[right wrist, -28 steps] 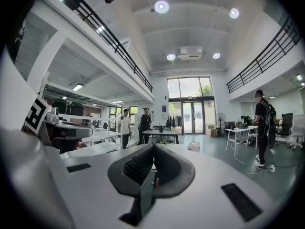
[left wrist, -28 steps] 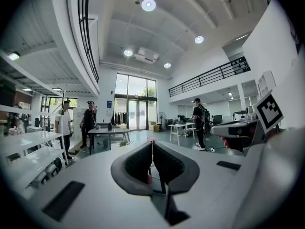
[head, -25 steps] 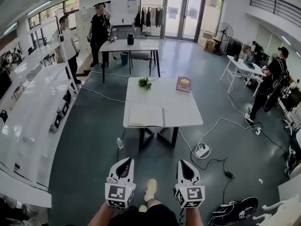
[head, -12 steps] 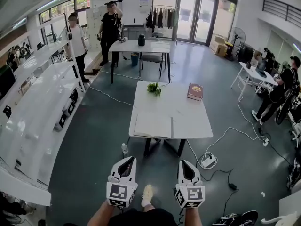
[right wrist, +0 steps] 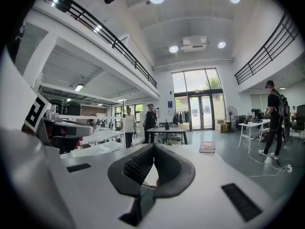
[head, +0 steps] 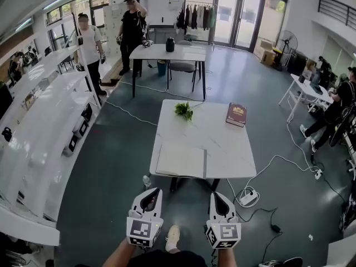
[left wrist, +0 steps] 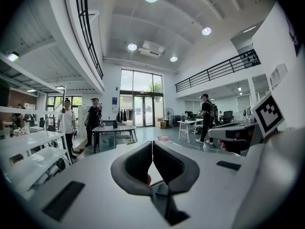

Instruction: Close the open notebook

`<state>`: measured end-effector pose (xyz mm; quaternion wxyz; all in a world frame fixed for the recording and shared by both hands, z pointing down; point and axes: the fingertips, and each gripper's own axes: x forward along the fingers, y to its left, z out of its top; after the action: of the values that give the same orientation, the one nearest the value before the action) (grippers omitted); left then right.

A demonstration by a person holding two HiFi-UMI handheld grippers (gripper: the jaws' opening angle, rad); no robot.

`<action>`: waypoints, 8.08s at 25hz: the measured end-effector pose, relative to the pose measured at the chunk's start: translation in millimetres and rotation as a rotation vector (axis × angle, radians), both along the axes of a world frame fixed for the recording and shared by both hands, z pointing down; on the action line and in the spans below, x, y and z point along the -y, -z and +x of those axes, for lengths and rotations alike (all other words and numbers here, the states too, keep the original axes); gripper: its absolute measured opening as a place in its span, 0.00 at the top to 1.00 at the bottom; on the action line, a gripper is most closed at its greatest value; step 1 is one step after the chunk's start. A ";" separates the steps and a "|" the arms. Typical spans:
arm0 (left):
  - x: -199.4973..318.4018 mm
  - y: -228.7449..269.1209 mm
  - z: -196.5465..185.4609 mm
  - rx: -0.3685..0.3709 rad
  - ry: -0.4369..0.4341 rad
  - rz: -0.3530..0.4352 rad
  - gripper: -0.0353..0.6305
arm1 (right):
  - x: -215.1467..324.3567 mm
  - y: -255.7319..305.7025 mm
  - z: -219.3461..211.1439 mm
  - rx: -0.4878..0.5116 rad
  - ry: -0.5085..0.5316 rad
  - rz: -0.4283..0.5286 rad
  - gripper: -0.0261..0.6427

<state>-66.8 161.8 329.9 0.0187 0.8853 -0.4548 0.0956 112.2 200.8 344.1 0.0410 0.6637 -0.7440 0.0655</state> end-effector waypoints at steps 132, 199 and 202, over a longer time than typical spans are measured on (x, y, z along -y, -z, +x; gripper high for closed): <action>291.8 -232.5 123.4 0.151 -0.417 -0.356 0.91 | 239.7 -290.0 78.0 0.327 -0.417 -0.530 0.92; 264.5 -210.0 -101.3 0.028 0.108 -0.277 0.91 | 291.6 -234.8 -155.2 0.073 0.157 -0.432 0.92; 267.3 -216.2 -109.2 0.025 0.121 -0.285 0.91 | 295.0 -242.7 -164.9 0.062 0.174 -0.448 0.92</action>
<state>-176.0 -105.5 546.1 0.1442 0.8435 -0.4891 0.1687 -52.7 -94.2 586.7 0.1696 0.5691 -0.7662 0.2454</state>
